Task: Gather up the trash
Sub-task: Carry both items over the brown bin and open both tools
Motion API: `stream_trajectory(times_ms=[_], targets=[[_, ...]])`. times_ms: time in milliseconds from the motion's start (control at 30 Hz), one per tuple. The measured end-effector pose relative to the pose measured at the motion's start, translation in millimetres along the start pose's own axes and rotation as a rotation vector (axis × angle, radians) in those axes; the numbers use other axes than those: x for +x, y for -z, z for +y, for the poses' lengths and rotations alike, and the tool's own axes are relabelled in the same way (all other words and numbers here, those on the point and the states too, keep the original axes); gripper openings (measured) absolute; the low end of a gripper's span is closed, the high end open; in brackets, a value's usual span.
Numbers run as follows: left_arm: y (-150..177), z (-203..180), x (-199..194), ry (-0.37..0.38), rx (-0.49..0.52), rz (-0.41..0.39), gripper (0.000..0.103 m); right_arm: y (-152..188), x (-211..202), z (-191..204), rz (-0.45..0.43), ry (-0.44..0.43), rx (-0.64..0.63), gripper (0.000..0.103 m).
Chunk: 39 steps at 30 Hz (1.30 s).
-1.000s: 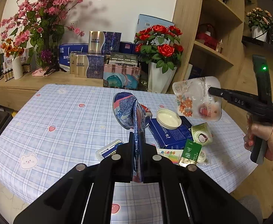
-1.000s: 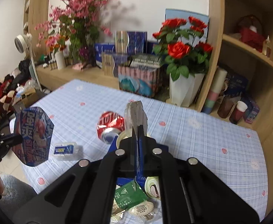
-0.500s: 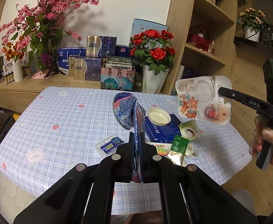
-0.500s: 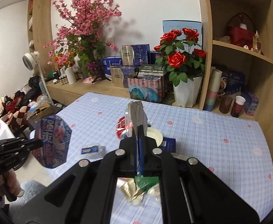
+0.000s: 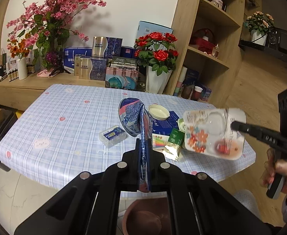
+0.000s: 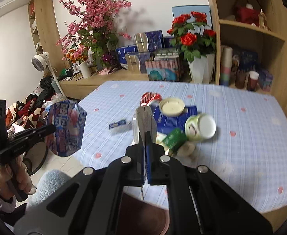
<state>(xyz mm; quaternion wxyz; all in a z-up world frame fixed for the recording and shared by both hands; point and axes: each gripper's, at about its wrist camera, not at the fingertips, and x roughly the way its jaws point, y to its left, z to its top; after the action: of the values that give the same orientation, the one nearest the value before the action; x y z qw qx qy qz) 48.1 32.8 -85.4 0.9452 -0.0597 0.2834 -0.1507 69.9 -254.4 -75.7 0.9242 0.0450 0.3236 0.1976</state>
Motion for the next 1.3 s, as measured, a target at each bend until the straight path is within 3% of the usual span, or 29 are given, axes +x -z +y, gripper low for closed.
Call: stream_trajectory(times_ms=[467, 833, 1000, 1067, 1100, 1133, 1167, 1267, 1300], targets=[[48, -23, -50, 0.016, -0.007, -0.001, 0.005, 76, -29, 28, 0.122, -0.066, 0.011, 0.006], [73, -22, -29, 0.04, -0.033, 0.071, 0.005, 121, 18, 37, 0.298, -0.113, 0.025, 0.006], [81, -16, -15, 0.032, -0.048, 0.113, 0.005, 130, 38, 38, 0.337, -0.132, 0.049, 0.006], [82, -16, -12, 0.028, -0.049, 0.118, 0.005, 129, 41, 37, 0.334, -0.136, 0.056, 0.014], [81, -16, -11, 0.028, -0.047, 0.121, 0.005, 127, 42, 36, 0.321, -0.14, 0.065, 0.032], [81, -16, -10, 0.028, -0.045, 0.123, 0.005, 126, 41, 35, 0.307, -0.146, 0.072, 0.043], [82, -17, -9, 0.03, -0.04, 0.127, 0.005, 124, 40, 34, 0.294, -0.144, 0.073, 0.046], [84, -20, -5, 0.034, -0.031, 0.136, 0.005, 116, 31, 31, 0.229, -0.098, 0.055, 0.071], [85, -21, -4, 0.037, -0.028, 0.139, 0.005, 112, 26, 29, 0.191, -0.06, 0.045, 0.085]])
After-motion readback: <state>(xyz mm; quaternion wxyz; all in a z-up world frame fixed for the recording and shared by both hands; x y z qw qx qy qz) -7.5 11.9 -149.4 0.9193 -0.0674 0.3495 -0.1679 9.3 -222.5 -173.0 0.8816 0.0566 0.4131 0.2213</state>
